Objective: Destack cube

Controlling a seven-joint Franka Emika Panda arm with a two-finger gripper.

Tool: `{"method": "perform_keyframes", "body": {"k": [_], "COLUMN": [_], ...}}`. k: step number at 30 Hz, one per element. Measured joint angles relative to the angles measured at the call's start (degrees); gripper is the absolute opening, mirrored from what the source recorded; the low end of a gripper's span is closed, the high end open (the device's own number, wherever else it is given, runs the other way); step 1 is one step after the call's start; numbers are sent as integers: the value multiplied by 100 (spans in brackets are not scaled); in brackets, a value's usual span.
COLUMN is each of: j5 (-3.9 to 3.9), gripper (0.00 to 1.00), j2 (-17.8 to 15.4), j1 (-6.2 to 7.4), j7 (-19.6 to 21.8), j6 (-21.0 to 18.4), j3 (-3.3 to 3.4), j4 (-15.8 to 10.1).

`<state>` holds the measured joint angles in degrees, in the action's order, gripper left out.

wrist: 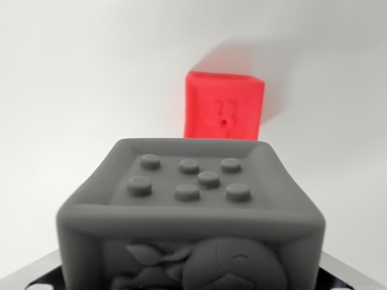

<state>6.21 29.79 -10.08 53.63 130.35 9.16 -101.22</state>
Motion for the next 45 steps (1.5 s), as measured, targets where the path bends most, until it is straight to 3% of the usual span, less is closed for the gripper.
{"method": "perform_keyframes", "body": {"k": [26,45], "j5": [-84,-169], "gripper": [0,0], "j2": [-413,-690], "j1": [340,554], "j7": [-306,-492], "j6": [316,519], "j3": [-49,-147], "j4": [-722,-1194]}}
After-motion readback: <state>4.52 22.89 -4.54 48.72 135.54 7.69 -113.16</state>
